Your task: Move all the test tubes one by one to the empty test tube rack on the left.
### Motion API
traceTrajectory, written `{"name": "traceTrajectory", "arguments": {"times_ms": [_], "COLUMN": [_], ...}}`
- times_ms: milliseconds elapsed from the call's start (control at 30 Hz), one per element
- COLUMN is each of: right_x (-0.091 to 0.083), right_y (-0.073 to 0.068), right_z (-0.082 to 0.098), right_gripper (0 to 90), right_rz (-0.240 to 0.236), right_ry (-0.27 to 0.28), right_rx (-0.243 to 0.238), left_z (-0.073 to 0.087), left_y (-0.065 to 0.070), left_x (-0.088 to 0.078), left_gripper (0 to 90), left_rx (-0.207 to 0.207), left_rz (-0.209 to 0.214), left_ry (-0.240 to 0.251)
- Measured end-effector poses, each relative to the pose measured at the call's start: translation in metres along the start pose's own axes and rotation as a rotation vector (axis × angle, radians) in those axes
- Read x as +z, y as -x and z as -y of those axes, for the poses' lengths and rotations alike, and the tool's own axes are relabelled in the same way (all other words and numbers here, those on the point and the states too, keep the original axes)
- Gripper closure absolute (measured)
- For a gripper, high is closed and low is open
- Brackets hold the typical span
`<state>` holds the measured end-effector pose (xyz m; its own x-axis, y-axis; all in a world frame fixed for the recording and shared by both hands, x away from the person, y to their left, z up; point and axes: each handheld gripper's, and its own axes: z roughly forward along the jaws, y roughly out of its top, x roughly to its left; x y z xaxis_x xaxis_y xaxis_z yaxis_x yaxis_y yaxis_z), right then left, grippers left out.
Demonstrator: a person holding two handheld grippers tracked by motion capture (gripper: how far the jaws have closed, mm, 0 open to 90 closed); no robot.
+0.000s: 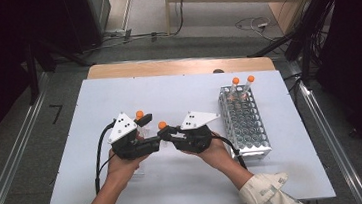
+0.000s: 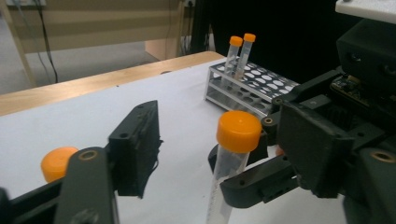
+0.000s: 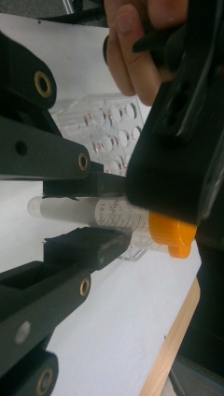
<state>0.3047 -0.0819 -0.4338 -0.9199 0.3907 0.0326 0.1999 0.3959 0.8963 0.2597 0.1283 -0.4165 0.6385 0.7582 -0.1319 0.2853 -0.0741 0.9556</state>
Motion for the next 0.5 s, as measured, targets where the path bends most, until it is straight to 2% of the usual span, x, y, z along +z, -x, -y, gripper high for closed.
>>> {"name": "traceTrajectory", "arguments": {"times_ms": [233, 500], "right_x": [0.0031, 0.0018], "right_y": [-0.0049, -0.0037], "right_z": [-0.0014, -0.0017], "right_gripper": [71.4, 71.3], "right_rz": [-0.021, -0.032], "right_ry": [-0.001, 0.007], "right_rx": [-0.007, 0.01], "left_z": [0.0013, 0.0024], "left_y": [0.0044, 0.0053], "left_x": [0.0015, 0.0016], "left_gripper": [48.3, 62.2], "left_rx": [0.01, 0.019], "left_rz": [0.034, 0.033], "left_ry": [-0.004, -0.006]}}
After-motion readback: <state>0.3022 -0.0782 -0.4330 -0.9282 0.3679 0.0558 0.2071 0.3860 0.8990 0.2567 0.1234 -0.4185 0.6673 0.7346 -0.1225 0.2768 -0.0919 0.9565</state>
